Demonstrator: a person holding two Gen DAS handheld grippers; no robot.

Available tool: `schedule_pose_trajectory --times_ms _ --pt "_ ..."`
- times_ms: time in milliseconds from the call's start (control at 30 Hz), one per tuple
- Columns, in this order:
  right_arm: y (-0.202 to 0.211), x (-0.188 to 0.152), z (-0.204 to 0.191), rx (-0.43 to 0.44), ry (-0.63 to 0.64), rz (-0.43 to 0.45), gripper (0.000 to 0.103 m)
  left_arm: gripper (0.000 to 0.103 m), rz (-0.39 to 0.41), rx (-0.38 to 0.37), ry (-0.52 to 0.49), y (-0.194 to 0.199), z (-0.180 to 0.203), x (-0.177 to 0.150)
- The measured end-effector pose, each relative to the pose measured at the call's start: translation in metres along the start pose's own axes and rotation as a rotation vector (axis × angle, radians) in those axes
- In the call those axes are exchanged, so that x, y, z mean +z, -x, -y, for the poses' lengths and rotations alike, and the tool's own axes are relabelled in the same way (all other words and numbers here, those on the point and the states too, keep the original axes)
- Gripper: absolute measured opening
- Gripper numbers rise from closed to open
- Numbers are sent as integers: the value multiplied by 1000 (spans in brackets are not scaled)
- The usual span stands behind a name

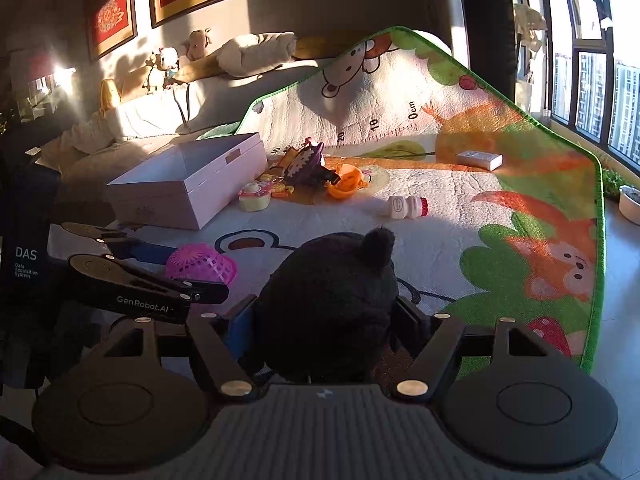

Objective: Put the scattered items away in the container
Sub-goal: 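Grasp the black plush toy with the right gripper while the left gripper holds the strainer, then lower the plush into the pink box with the right gripper while the left carries the strainer over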

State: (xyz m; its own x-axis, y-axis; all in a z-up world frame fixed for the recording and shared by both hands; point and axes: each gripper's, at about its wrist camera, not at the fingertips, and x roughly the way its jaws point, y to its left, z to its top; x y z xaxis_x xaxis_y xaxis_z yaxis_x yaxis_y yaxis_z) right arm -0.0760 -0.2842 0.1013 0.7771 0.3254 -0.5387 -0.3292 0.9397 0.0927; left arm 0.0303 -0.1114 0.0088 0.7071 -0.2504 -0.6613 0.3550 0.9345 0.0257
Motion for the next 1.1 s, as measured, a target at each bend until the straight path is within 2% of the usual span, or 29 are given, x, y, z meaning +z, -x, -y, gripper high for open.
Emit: schedule_pose_trajectory --times_ms 200,467,600,700,800,900,1067,1100 --pt "3 10 -15 24 48 -6 72 80 19 -11 2 25 -10 -4" --pt "-6 29 -67 201 139 -87 72 80 62 7 0 95 -54 -25" --pt "-14 45 -97 253 194 -92 72 80 105 21 19 122 -83 -20" --pt "-23 68 -116 281 228 -62 72 80 159 24 50 135 -110 -1" --pt "-39 99 -129 293 247 15 72 79 245 40 77 140 -137 27" --pt "-68 131 -140 268 261 96 72 79 300 18 160 133 -172 62" --pt "-126 173 -150 220 255 181 72 80 318 -57 250 107 -224 123" --pt "-139 179 -150 231 250 180 75 82 304 -77 262 98 -232 132"
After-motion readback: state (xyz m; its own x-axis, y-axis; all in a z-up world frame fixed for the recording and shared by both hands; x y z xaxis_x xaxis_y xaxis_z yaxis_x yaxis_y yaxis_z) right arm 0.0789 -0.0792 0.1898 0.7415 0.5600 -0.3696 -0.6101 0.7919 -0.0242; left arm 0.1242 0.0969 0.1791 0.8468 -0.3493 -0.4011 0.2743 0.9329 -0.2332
